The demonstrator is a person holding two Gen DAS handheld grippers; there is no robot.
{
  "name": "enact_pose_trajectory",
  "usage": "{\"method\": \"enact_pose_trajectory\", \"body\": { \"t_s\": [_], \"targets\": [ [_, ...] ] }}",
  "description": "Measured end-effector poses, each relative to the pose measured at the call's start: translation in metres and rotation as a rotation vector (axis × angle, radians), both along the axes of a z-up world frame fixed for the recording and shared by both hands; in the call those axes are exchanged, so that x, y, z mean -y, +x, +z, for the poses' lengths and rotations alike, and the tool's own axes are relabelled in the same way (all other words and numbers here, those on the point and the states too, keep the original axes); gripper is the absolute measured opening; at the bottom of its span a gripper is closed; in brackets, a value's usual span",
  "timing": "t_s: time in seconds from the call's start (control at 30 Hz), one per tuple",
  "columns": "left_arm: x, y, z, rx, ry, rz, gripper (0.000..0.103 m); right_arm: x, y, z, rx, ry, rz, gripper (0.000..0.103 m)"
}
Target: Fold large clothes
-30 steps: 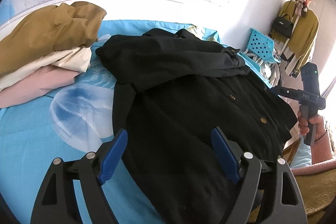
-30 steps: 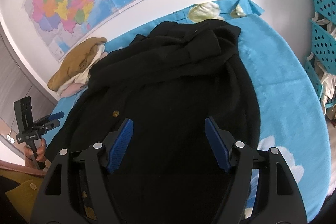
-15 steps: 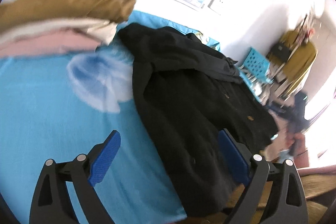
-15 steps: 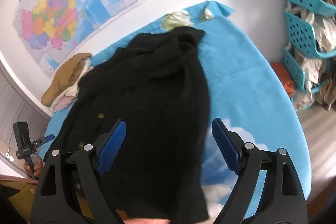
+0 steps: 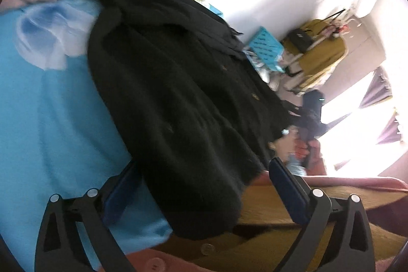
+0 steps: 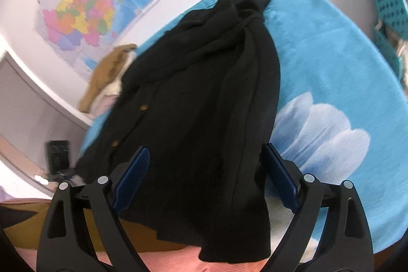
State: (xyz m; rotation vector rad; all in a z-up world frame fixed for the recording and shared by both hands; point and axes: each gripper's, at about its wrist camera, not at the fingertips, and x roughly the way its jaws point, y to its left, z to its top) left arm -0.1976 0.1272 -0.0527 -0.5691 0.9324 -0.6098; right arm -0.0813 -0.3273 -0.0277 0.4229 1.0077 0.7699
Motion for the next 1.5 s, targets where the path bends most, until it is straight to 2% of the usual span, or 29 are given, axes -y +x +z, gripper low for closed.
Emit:
{"method": "enact_pose_trajectory", "body": {
  "t_s": [0.07,0.13,0.2,0.27,0.3,0.33,0.37,0.4,0.43,0.5,0.57,0.63,0.67,0.7,0.77,0.8,0.87,0.9,0.93,0.97,1.0,1.03,1.07,1.1,1.13,1.17,1.33,1.43,1.5],
  "targets": [
    [0.006,0.002,0.0,0.0,0.0,-0.016,0.097,0.006,-0.001,-0.002,0.003,0.0,-0.004,0.08],
    [0.013,0.005,0.001,-0.004,0.03,-0.02,0.097,0.006,-0.001,0.0,0.005,-0.017,-0.022,0.081],
    [0.014,0.01,0.002,-0.009,0.017,-0.012,0.097,-0.003,-0.005,0.002,0.04,-0.047,0.005,0.088],
    [0.015,0.016,0.002,-0.011,0.001,0.001,0.096,-0.01,-0.008,0.003,0.069,-0.072,0.02,0.088],
    [0.016,0.018,0.002,-0.012,-0.002,0.011,0.084,-0.011,-0.008,0.003,0.067,-0.062,0.02,0.075],
    [0.019,0.021,0.001,-0.023,-0.008,0.019,0.058,-0.009,-0.009,0.002,0.063,-0.047,0.017,0.058],
    [0.02,0.024,-0.001,-0.038,0.004,0.029,0.043,-0.006,-0.007,0.002,0.049,-0.025,0.004,0.021],
    [0.02,0.027,-0.002,-0.048,0.018,0.041,0.019,-0.003,-0.006,0.001,0.029,-0.006,-0.005,0.013],
    [0.021,0.029,-0.002,-0.053,0.004,0.04,0.006,0.003,-0.005,0.001,0.011,0.043,-0.015,0.013],
    [0.014,0.027,0.004,-0.034,-0.048,0.048,0.005,0.008,-0.008,0.01,0.023,0.101,-0.02,0.012],
    [0.009,0.014,0.021,0.04,-0.085,0.035,0.005,0.01,-0.017,0.025,0.065,0.184,0.011,0.014],
    [0.001,0.005,0.031,0.079,-0.11,0.024,0.005,0.008,-0.02,0.031,0.075,0.204,0.04,0.043],
    [-0.001,0.002,0.034,0.088,-0.108,0.016,0.005,0.005,-0.019,0.028,0.063,0.16,0.046,0.066],
    [-0.002,0.001,0.034,0.087,-0.081,0.019,0.005,0.0,-0.017,0.022,0.044,0.117,0.054,0.072],
    [-0.003,0.002,0.028,0.061,-0.078,0.017,0.007,-0.005,-0.013,0.009,-0.002,0.069,0.057,0.072],
    [-0.002,0.004,0.022,0.043,-0.091,0.008,0.014,-0.005,-0.01,0.002,-0.03,0.061,0.053,0.069],
    [0.001,0.01,0.011,0.012,-0.102,0.004,0.035,-0.003,-0.011,0.0,-0.018,0.073,0.046,0.074],
    [-0.002,0.011,0.005,-0.008,-0.109,0.003,0.051,-0.003,-0.012,0.001,-0.014,0.09,0.05,0.077],
    [0.0,0.016,-0.003,-0.035,-0.117,0.001,0.054,-0.005,-0.012,0.001,-0.011,0.089,0.052,0.077],
    [0.003,0.019,-0.009,-0.052,-0.12,0.0,0.054,-0.007,-0.013,0.001,-0.006,0.078,0.057,0.077],
    [0.005,0.021,-0.012,-0.059,-0.122,0.001,0.052,-0.01,-0.014,0.002,-0.001,0.066,0.06,0.067],
    [0.008,0.023,-0.012,-0.047,-0.119,0.006,0.05,-0.013,-0.015,0.001,-0.005,0.065,0.062,0.053],
    [0.01,0.023,-0.01,-0.039,-0.123,0.01,0.047,-0.014,-0.015,-0.001,-0.021,0.085,0.067,0.027],
    [0.011,0.024,-0.009,-0.029,-0.129,0.015,0.03,-0.015,-0.014,-0.002,-0.038,0.114,0.072,0.02],
    [0.012,0.024,-0.006,-0.013,-0.124,0.025,0.008,-0.015,-0.015,-0.002,-0.042,0.145,0.071,0.02],
    [0.013,0.024,-0.003,-0.001,-0.115,0.031,0.004,-0.015,-0.018,0.002,-0.024,0.151,0.063,0.018],
    [-0.001,0.002,0.029,0.117,-0.17,0.036,0.004,-0.005,-0.031,0.038,0.065,0.217,0.017,0.013],
    [-0.008,-0.016,0.054,0.214,-0.149,0.041,0.004,0.001,-0.04,0.061,0.123,0.246,0.015,0.012],
    [-0.011,-0.023,0.064,0.242,-0.152,0.035,0.004,0.003,-0.048,0.078,0.172,0.248,0.019,0.011]
  ]
}}
